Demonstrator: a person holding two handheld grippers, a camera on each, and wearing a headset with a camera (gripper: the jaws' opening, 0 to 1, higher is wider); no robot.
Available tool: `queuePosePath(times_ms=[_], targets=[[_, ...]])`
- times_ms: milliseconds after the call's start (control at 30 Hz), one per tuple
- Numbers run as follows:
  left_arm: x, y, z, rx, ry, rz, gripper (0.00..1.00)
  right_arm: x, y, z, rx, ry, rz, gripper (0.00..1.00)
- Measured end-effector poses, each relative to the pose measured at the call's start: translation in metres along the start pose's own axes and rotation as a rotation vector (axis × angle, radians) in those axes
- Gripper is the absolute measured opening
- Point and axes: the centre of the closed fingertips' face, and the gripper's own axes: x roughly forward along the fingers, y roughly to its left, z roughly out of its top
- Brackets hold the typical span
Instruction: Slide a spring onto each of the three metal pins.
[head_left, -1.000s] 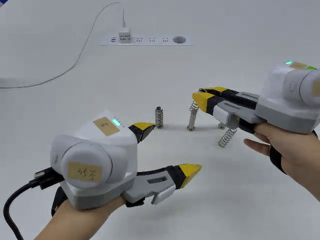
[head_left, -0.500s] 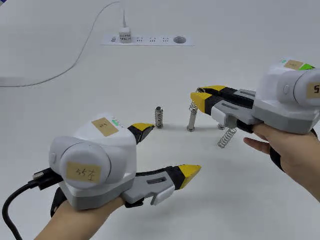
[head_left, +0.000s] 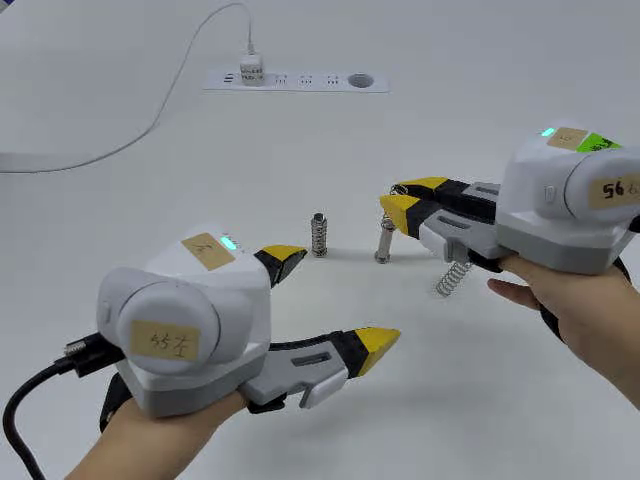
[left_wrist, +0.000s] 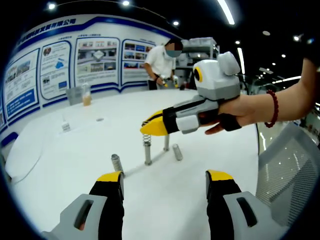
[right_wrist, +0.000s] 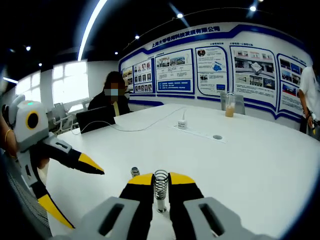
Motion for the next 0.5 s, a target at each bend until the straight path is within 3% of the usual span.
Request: queuePosePath(times_ms=[500], targets=[[-0.001,0.001,-0.003,-0.003,0.006,0.003,0.67,0.006,0.001,-0.014,-0.015,0.045,-0.004,0.12]])
